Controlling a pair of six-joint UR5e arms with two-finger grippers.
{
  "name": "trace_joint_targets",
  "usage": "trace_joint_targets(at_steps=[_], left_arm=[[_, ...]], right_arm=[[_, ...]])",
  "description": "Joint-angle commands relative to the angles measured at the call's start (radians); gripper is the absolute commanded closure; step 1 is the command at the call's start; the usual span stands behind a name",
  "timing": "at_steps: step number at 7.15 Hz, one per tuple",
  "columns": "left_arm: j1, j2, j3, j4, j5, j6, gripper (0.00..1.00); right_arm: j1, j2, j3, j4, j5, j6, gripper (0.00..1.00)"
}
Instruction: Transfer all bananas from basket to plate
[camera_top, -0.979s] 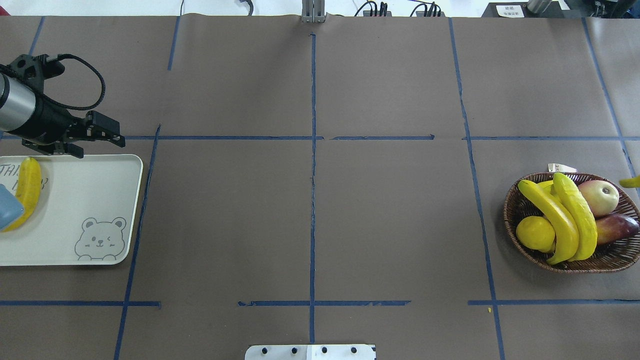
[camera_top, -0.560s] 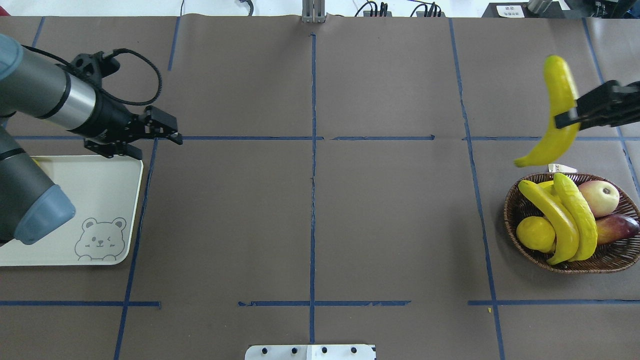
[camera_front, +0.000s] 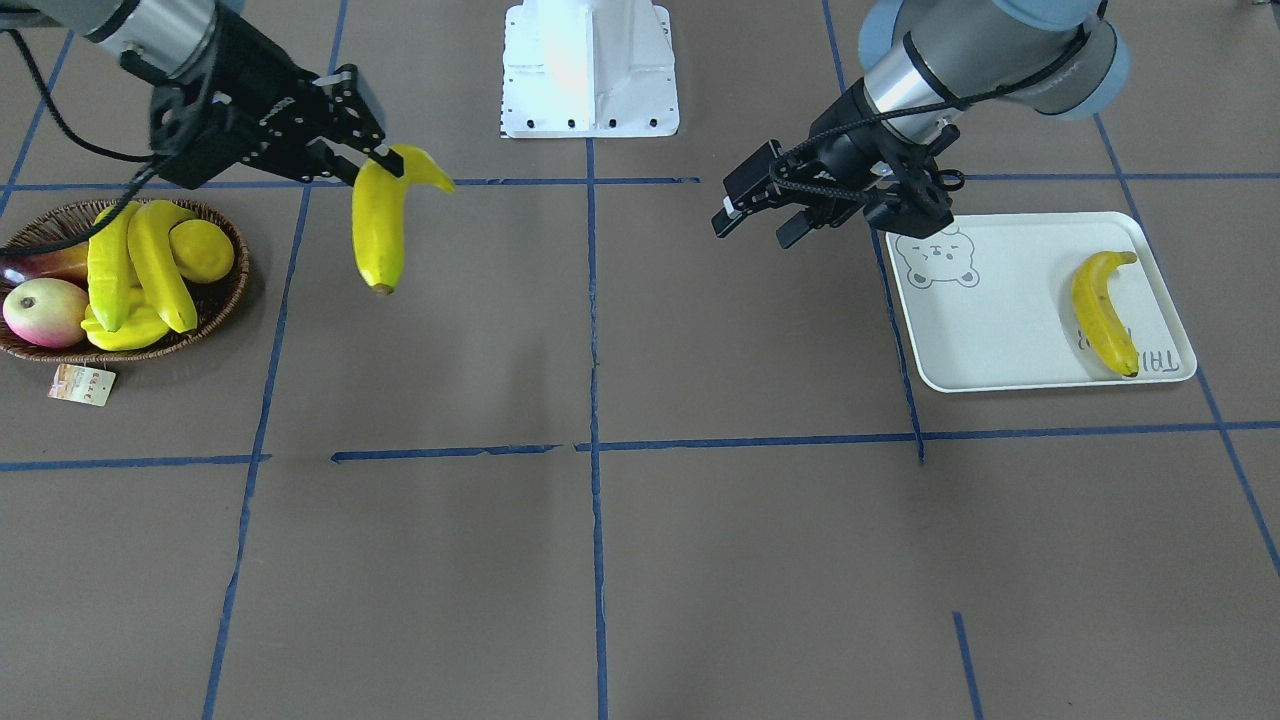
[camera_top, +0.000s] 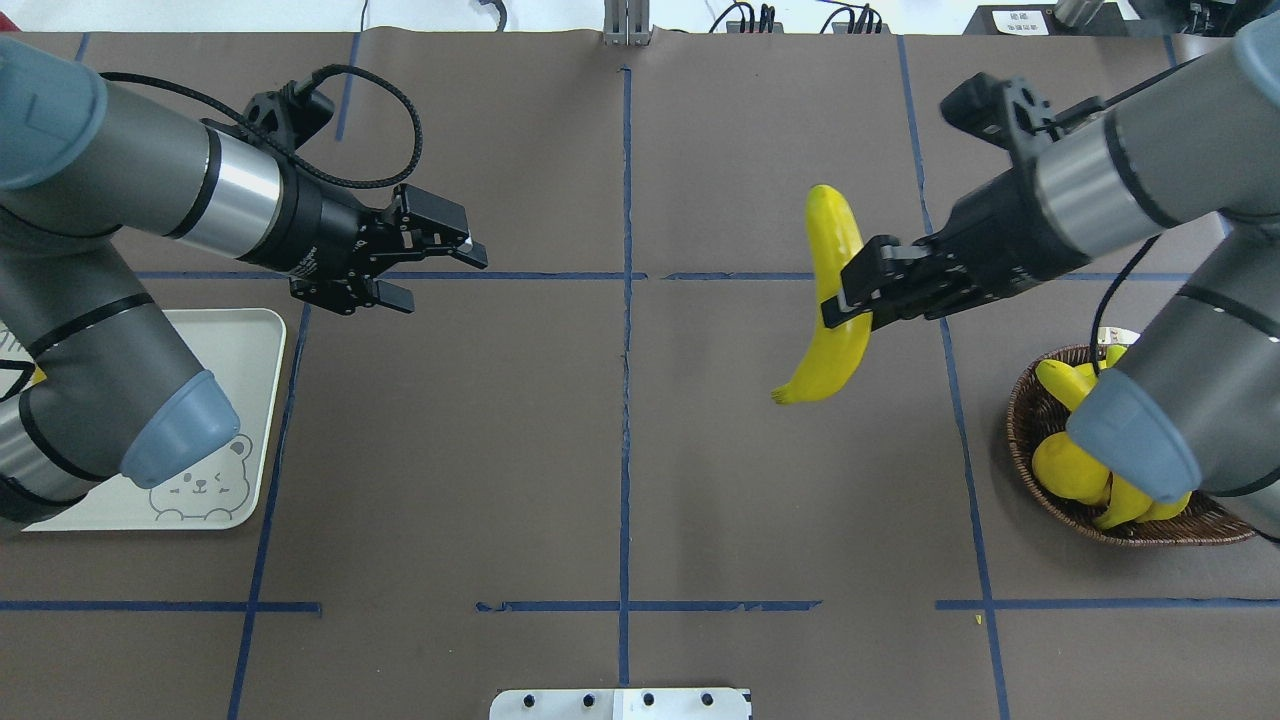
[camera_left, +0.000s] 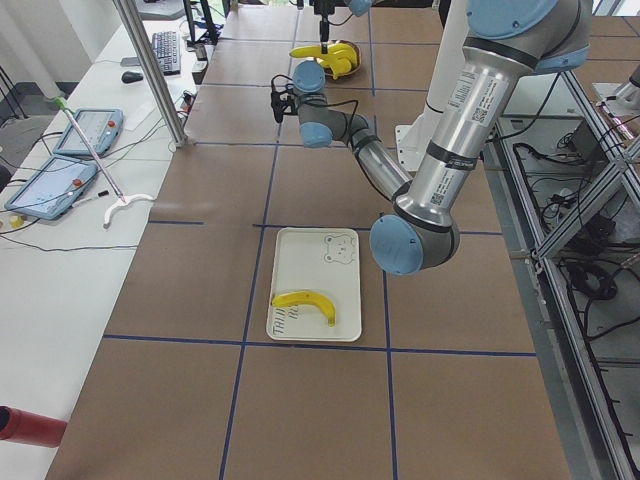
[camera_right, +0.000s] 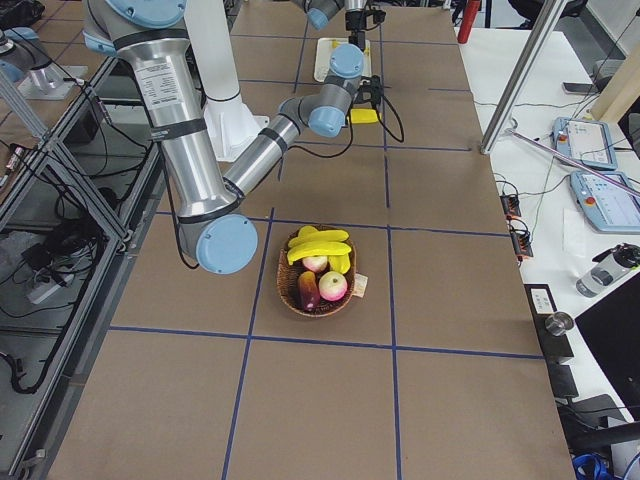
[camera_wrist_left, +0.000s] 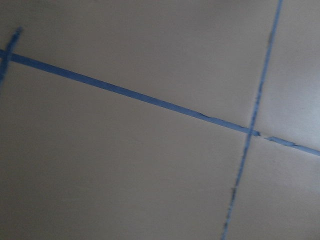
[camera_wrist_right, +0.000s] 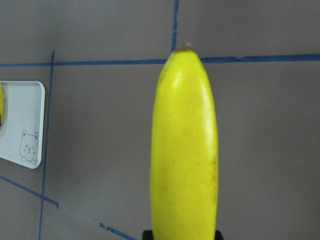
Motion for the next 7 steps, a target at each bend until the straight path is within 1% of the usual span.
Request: trace_joint_targets(at_steps=[1,2,3,6,7], left_arm=[[0.034,-0.075,0.014,-0.044,0.013,-0.049,0.01],[0.063,-0.082,0.021,-0.117,0.064,-0.111,0.01],[0.098,-0.082,0.038,-0.202,0.143,-0.168,0.01],[0.152,-0.131,0.052,-0.218,0.19,-0.219,0.02],[0.17,-0.134,0.052,-0.218,0.211,-0.219,0.02]], right_arm=[[-0.139,0.091,-0.004,-0.001,-0.14,0.046,0.99],[-0.169,0.107,-0.002,0.001,-0.186,0.063,0.99],[-0.184,0.122,-0.001,0.001,-0.194,0.084,0.99],[-0.276,0.154,0.004,0.002,-0.298,0.117,0.99],[-0.29,0.168,0.004,0.002,-0.309,0.135,0.99]])
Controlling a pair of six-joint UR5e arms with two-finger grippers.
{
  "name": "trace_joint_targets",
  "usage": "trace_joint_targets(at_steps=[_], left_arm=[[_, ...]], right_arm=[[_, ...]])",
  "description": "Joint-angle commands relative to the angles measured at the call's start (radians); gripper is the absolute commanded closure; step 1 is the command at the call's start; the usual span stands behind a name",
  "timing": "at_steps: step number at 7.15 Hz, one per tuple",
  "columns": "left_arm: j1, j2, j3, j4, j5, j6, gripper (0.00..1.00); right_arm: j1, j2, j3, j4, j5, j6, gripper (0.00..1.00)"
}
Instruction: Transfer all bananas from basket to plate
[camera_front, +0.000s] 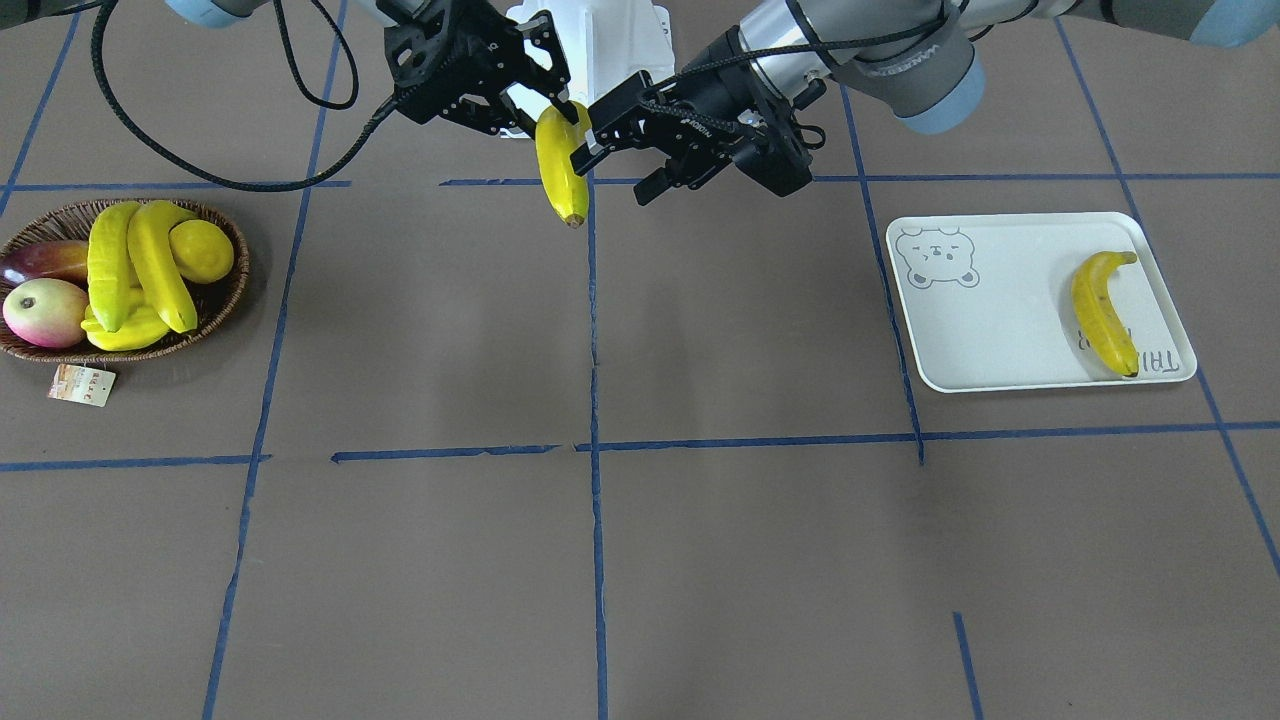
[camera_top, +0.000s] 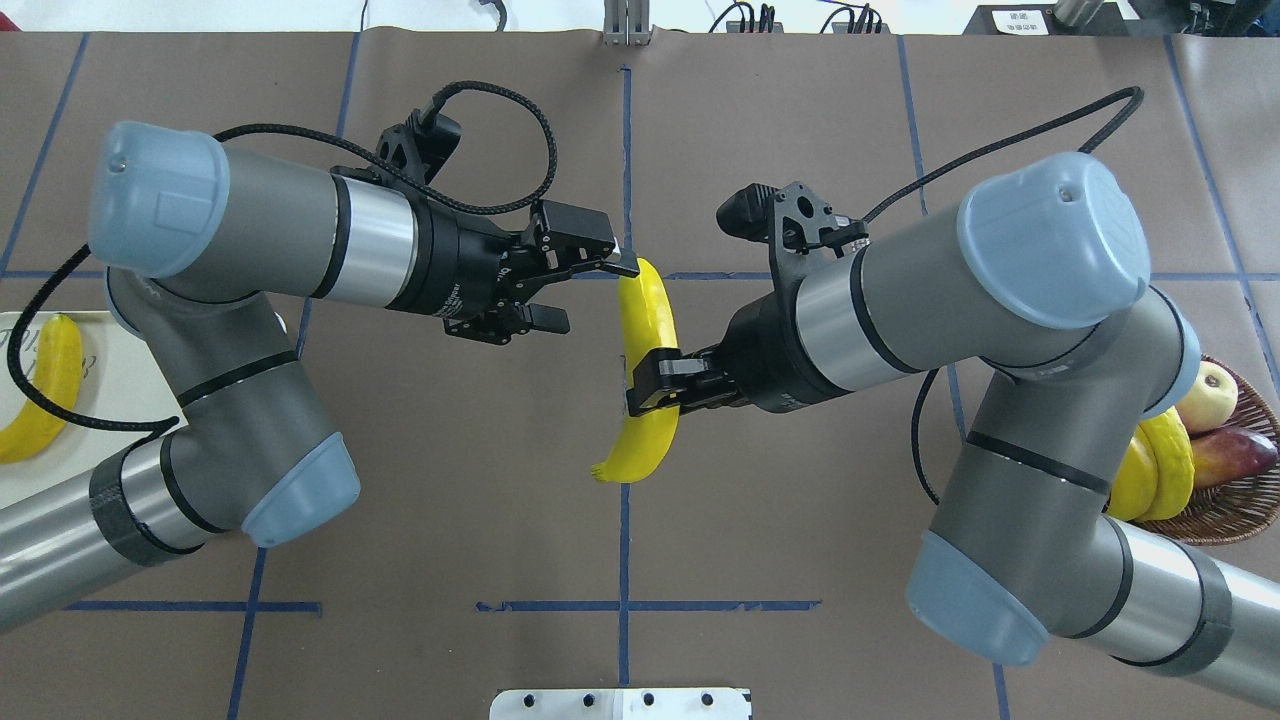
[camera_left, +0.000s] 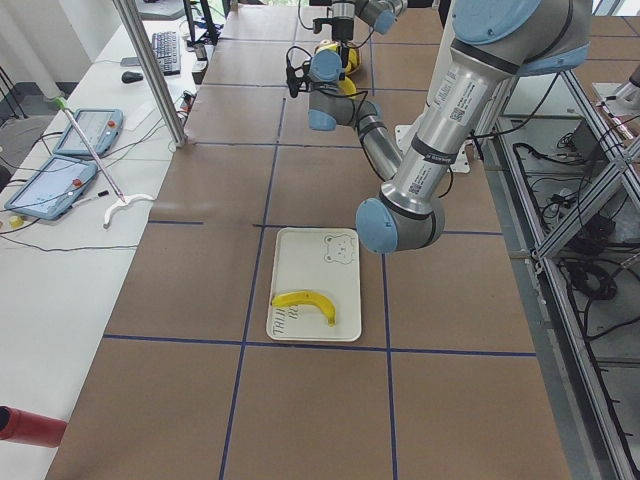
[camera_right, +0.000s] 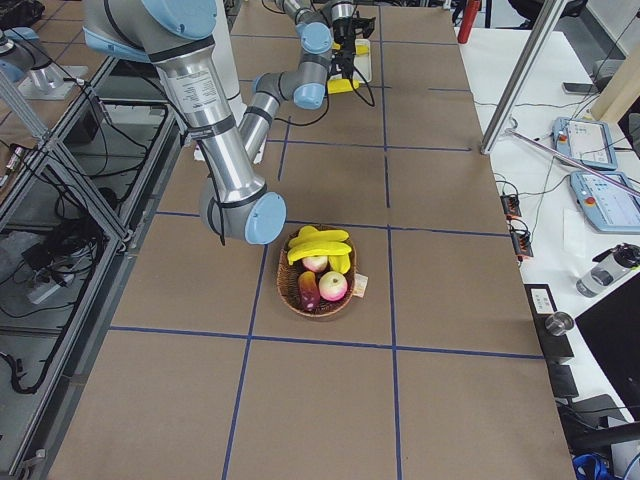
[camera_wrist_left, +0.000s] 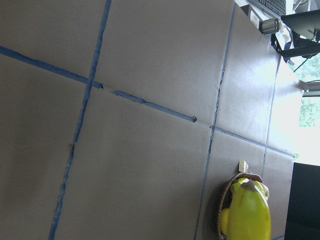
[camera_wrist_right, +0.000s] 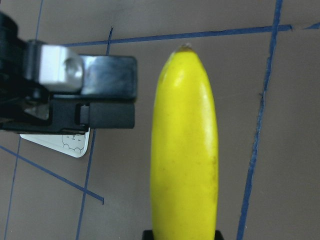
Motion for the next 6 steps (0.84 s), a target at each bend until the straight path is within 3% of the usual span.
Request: trace_joint_targets(at_steps=[1,5,6], left_arm=[[0.033,-0.012,0.004,-0.002,0.03,-0.007,0.02],[0.063,-0.012,0.004,-0.002,0.03,-0.006,0.04],[0.065,-0.012,0.004,-0.002,0.03,-0.006,0.21]], right_arm=[[-0.024,0.015,0.002,0.0,-0.022,0.024,0.99],[-0.024,0.015,0.004,0.0,-0.022,0.025,0.99],[-0.024,0.015,0.005,0.0,-0.024,0.025,0.99]])
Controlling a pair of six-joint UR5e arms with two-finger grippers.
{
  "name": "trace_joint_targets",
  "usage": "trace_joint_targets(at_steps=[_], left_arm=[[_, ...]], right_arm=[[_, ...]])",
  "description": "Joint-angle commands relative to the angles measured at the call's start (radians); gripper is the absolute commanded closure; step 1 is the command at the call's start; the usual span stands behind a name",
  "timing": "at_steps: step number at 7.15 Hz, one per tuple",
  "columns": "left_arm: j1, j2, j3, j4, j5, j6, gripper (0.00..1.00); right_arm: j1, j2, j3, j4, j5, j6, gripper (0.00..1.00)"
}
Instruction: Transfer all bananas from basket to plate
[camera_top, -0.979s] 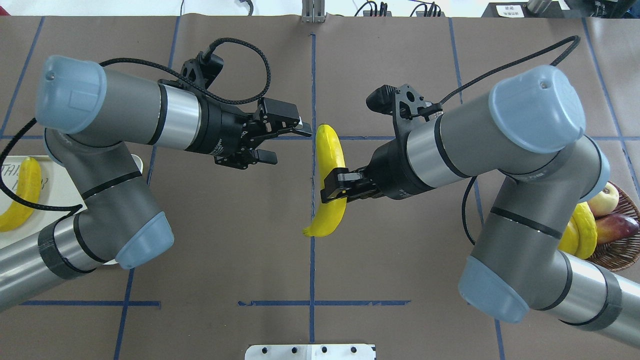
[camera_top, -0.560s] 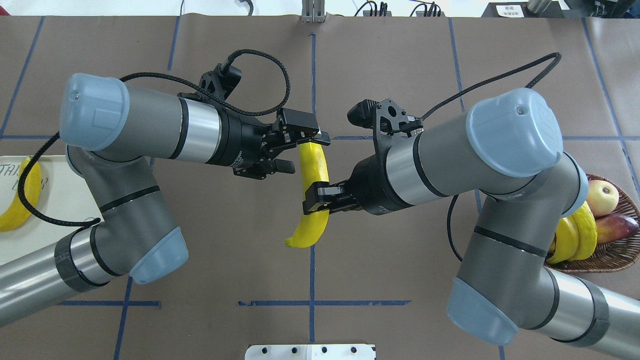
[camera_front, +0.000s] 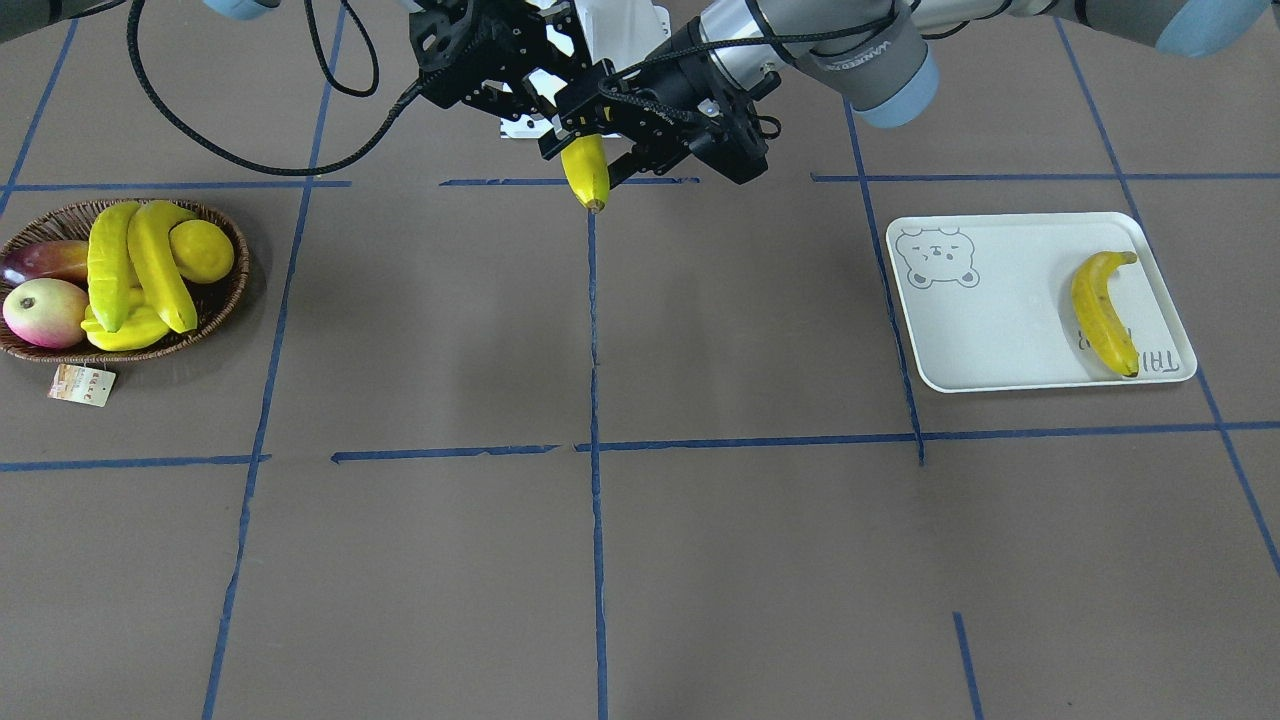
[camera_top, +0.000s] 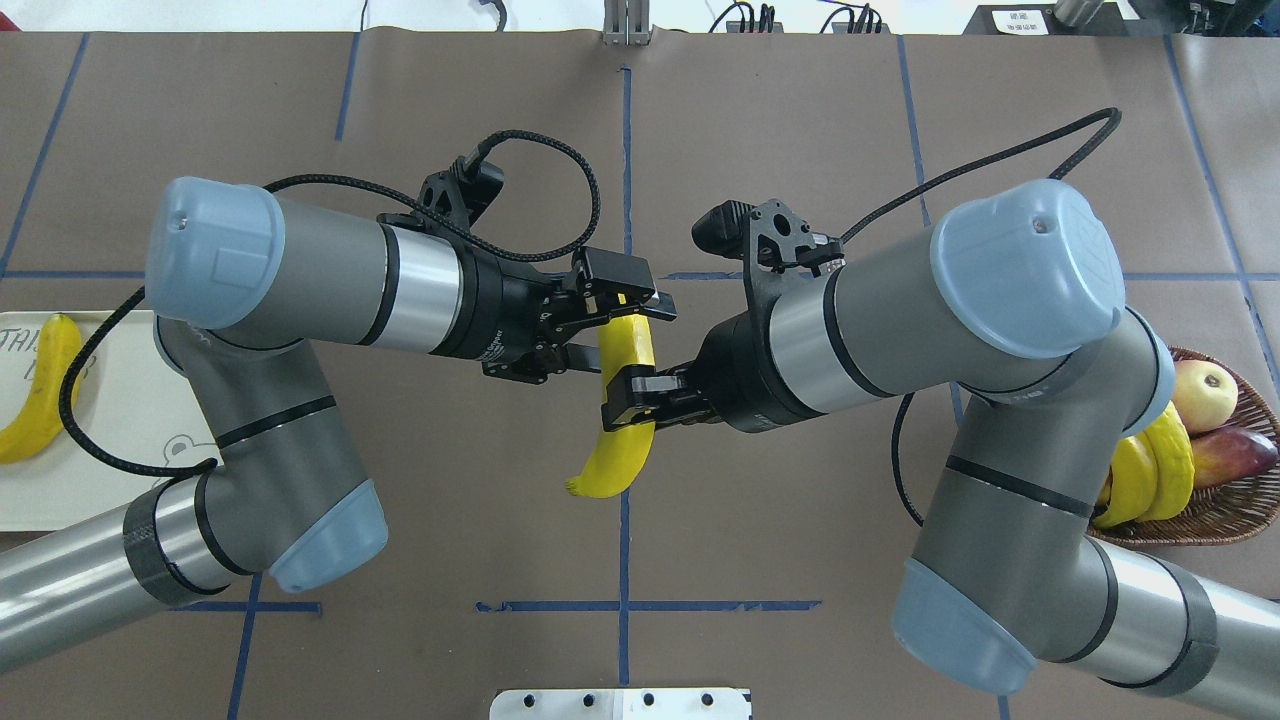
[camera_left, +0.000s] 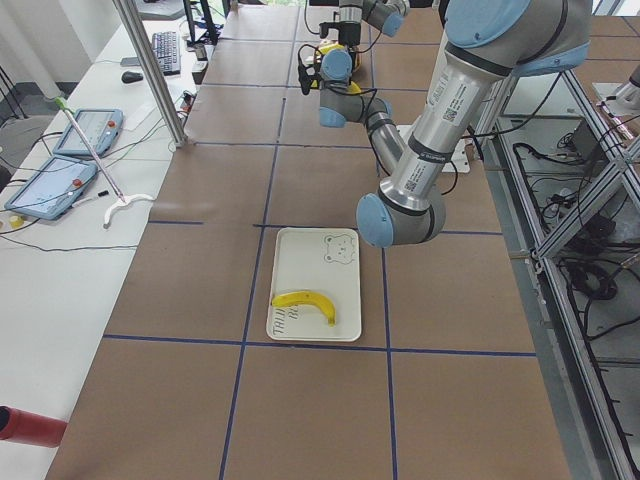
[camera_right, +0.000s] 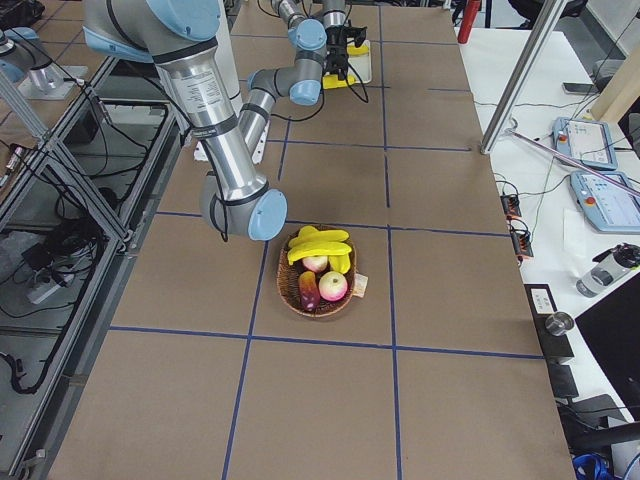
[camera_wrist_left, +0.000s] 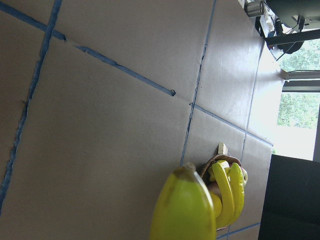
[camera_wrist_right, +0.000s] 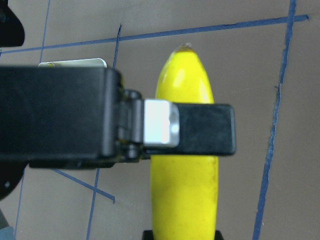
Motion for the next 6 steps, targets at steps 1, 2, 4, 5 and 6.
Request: trace_joint_targets(at_steps=[1,2,4,5,6], left_arm=[[0.004,0.001,0.0,-0.002,0.0,0.003,0.7],[0.004,0.005,-0.001,-0.002,-0.002,0.009,1.0],[0.004,0.003,-0.001,-0.002,-0.002,0.009,1.0],[0.004,0.003,-0.001,-0.002,-0.002,0.009,1.0],[0.002,0.005,-0.001,0.0,-0.002,0.009,1.0]], right_arm=[[0.0,0.0,0.0,0.0,0.001,-0.001,0.99],[0.0,0.0,-0.001,0.0,0.001,0.0,0.92],[0.001,0.0,0.007,0.0,0.001,0.02,0.0],[0.0,0.0,0.015,0.0,0.002,0.07,0.0],[0.0,-0.001,0.019,0.015,0.002,0.078,0.0]])
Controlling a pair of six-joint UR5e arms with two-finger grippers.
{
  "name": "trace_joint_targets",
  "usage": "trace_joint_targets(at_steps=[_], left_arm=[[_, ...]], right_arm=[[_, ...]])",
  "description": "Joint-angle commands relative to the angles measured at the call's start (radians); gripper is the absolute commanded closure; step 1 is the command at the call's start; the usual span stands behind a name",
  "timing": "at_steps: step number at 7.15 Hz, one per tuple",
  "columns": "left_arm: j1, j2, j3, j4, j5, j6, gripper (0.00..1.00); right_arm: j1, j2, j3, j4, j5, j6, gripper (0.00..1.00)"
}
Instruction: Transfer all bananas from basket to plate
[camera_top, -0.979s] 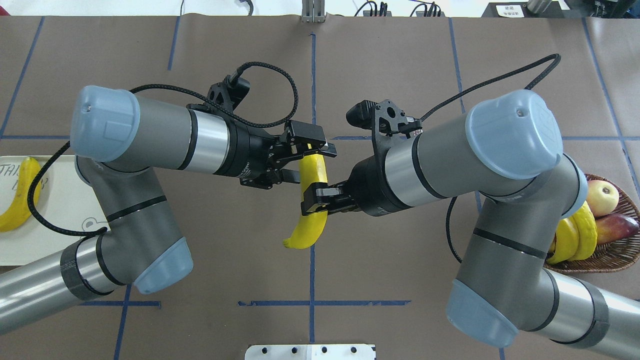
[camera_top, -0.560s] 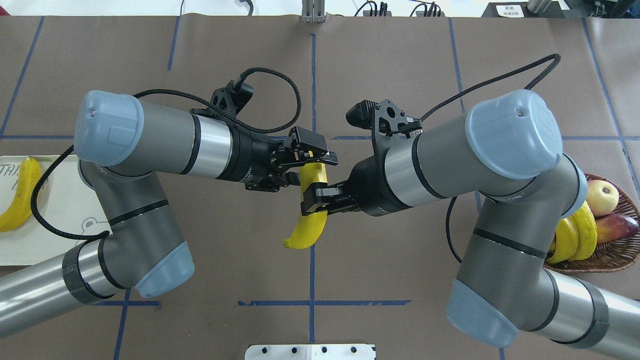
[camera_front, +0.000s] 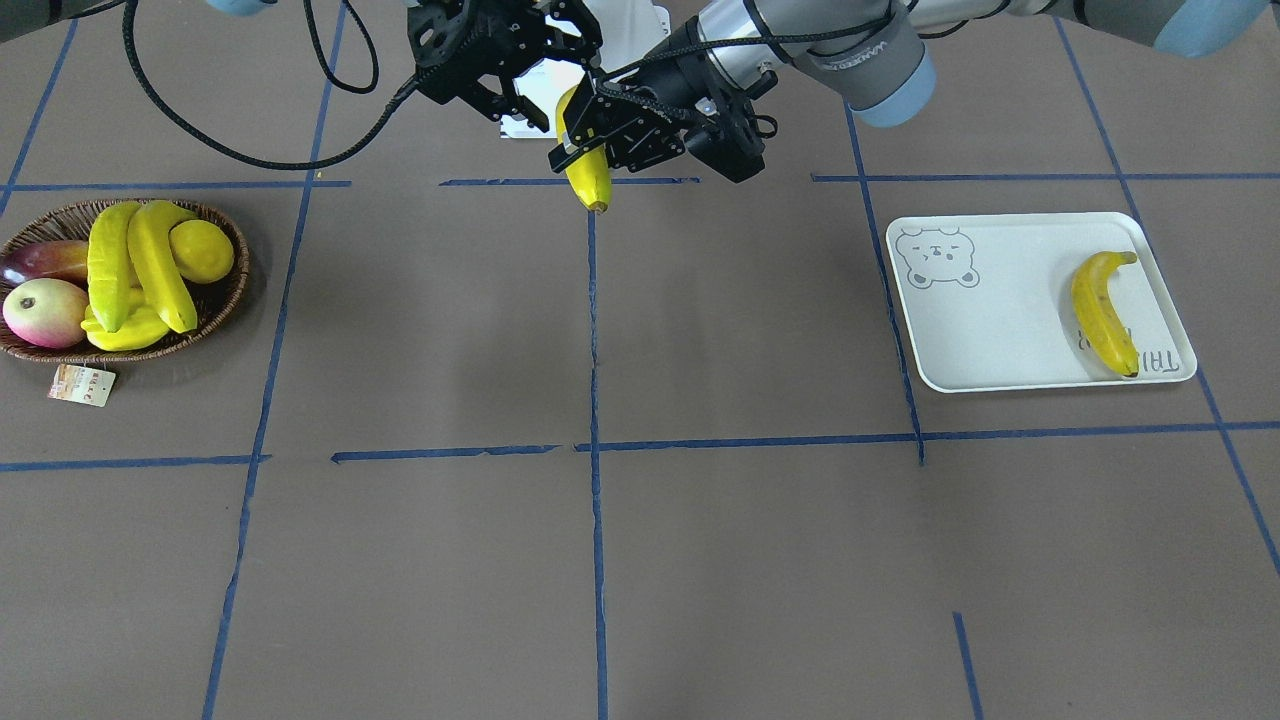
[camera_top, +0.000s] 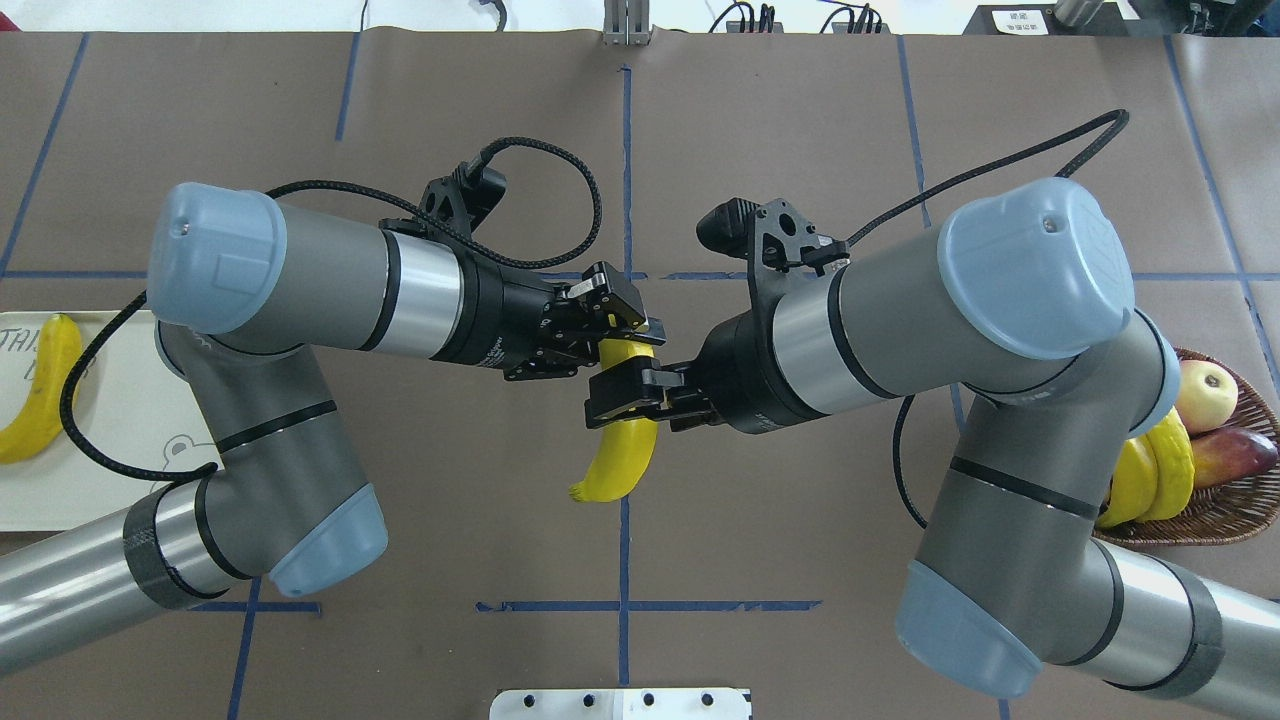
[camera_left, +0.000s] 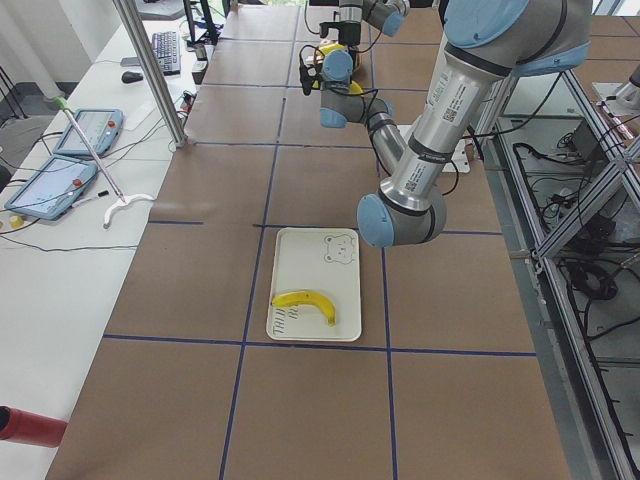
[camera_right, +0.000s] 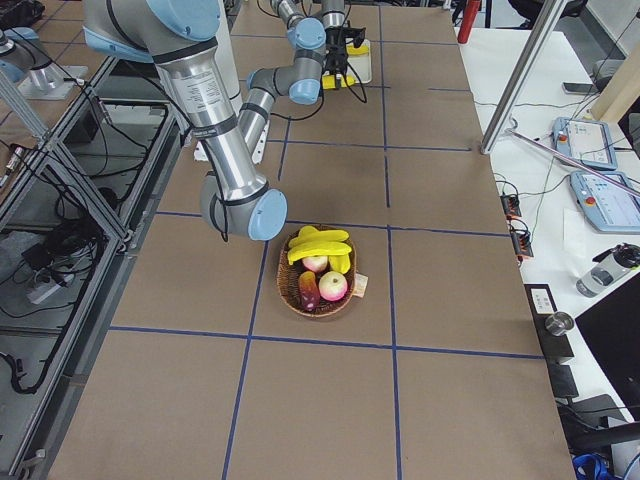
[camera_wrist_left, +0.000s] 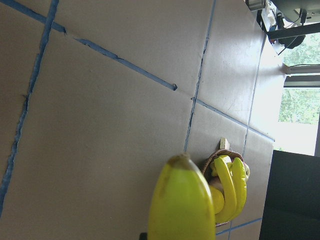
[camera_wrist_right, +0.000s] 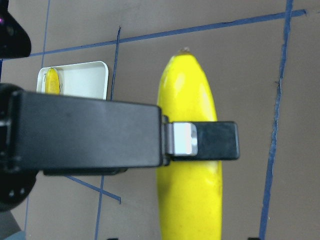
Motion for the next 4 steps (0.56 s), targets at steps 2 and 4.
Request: trace_joint_targets(at_steps=[2,4], left_arm=[[-0.03,0.013,0.0,0.038,-0.006,0.002,1.0],[-0.128,0.048,-0.066,0.424,-0.073,0.108,1.0]], right_arm=[[0.022,-0.01,0.029,0.013,-0.003,0.023,0.0],[0.084,-0.056,0.051,-0.001,0.003,0.022,0.0]])
